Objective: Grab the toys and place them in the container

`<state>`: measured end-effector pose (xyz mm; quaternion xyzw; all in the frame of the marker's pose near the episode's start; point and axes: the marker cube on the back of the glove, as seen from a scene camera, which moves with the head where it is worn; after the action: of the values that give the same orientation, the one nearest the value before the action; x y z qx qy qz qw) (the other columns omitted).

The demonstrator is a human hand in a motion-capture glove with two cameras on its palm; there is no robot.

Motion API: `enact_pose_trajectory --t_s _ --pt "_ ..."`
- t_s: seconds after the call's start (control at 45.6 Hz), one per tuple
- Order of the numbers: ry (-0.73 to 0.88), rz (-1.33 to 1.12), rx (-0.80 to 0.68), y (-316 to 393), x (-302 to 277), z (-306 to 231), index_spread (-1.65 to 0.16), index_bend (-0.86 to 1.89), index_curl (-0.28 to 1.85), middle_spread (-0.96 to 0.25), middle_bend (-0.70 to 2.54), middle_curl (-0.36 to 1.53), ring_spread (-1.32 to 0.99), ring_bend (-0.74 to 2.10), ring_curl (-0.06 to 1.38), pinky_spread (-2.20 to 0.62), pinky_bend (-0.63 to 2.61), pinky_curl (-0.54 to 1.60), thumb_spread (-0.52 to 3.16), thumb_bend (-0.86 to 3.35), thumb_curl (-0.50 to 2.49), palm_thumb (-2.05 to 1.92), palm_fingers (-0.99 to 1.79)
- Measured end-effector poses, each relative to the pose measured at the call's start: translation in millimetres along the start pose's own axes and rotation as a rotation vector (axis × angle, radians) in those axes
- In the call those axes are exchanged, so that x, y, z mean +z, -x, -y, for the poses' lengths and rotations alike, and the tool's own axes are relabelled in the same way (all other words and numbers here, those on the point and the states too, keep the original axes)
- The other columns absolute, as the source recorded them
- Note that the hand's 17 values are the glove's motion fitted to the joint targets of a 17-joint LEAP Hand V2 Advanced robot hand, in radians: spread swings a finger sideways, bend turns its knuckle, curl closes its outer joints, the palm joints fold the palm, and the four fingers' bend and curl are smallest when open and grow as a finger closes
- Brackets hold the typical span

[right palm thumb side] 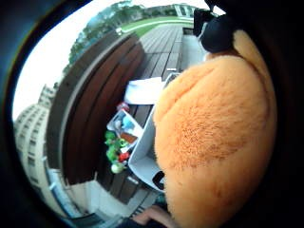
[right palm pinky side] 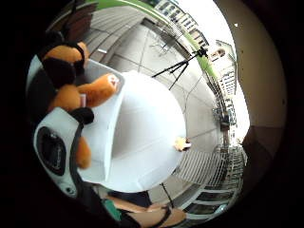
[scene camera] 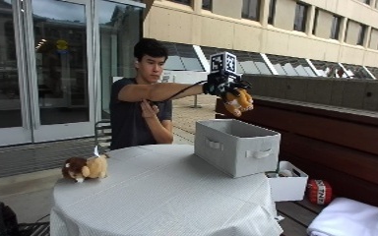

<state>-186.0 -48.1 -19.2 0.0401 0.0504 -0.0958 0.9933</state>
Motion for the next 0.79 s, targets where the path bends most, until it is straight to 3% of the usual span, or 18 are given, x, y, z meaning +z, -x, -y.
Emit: enact_pose_trajectory --t_s 0.066,0.132,0.198,0.373,0.79 --pt "0.027 0.009 -0.052 -2 7 -2 -0.38 0.07 0.17 -0.38 0.22 0.53 -0.47 0.88 0.44 -0.45 1.05 0.38 0.99 -0.04 0.69 0.57 0.89" --pt "0.057 0.020 -0.067 -5 11 -3 -0.37 -0.02 0.14 -0.23 0.03 0.48 -0.37 0.86 0.46 -0.38 1.23 0.45 0.98 -0.23 0.56 0.14 0.36" --pt "0.053 0.008 -0.072 -13 12 -3 -0.34 0.04 0.15 -0.11 0.06 0.45 -0.26 0.77 0.46 -0.32 1.39 0.50 0.92 -0.18 0.50 -0.05 0.05" --pt "0.059 -0.001 -0.054 -48 6 -16 -0.31 0.08 0.13 0.02 0.14 0.38 -0.12 0.73 0.37 -0.19 1.50 0.46 0.86 -0.12 0.42 -0.12 -0.05" --pt "0.038 -0.049 0.098 -250 9 -69 -0.31 0.12 0.16 -0.01 0.19 0.38 -0.01 0.62 0.32 -0.05 1.43 0.40 0.85 -0.09 0.30 -0.10 -0.08"
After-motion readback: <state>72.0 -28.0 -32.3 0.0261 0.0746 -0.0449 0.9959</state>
